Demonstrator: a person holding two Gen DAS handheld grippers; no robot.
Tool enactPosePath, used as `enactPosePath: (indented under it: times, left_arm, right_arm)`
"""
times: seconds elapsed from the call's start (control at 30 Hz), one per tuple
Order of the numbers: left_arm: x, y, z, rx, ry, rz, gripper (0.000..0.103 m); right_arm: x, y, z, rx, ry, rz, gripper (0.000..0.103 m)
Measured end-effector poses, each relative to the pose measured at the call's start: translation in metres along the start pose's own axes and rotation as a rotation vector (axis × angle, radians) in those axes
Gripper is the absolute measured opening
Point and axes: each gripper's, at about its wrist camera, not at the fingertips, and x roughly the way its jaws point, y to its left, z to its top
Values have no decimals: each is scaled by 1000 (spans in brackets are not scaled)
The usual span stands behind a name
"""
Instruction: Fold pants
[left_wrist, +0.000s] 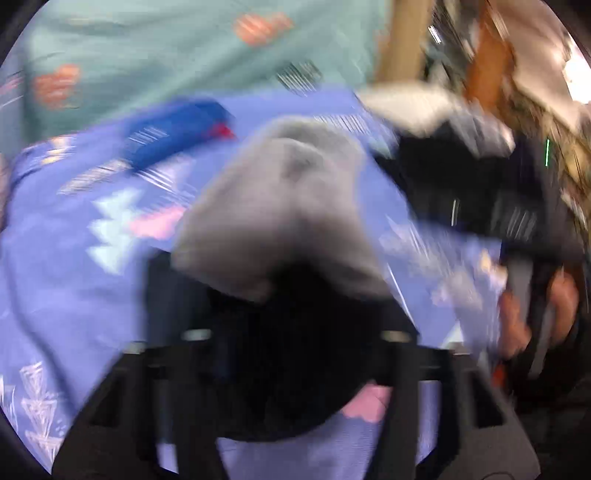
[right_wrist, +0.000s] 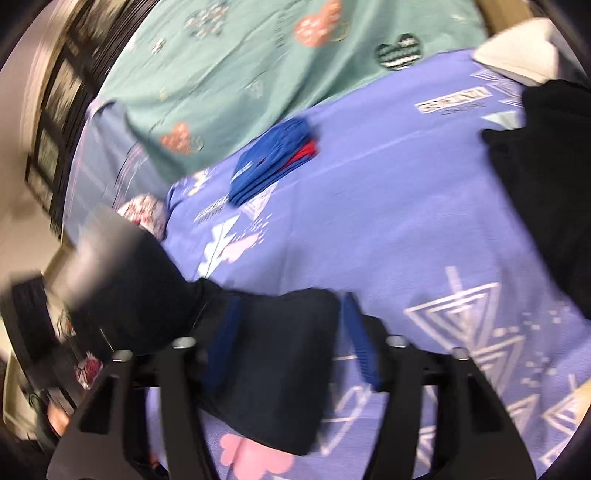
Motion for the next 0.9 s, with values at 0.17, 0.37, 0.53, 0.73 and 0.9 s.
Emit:
enactPosePath:
  times: [0.17, 0.37, 0.53, 0.73, 0.9]
  left_arm:
    - [37, -36, -13, 98, 89, -4, 95]
    - [-22, -16, -11, 11, 8, -121, 101]
    - [-41, 21, -34, -87, -1, -77, 101]
    - [-42, 51, -56, -214, -10, -122, 101]
    - [-30, 50, -60, -209, 5, -197, 101]
  right_arm:
    - [-2, -10, -8, 78, 100, 115, 96]
    - [20, 14, -18, 5, 241, 104, 96]
    - [53, 40, -34, -113, 340, 43, 74]
    - [20, 55, -12, -227, 206, 14, 16]
    - [48, 34, -25, -228, 341, -94, 29]
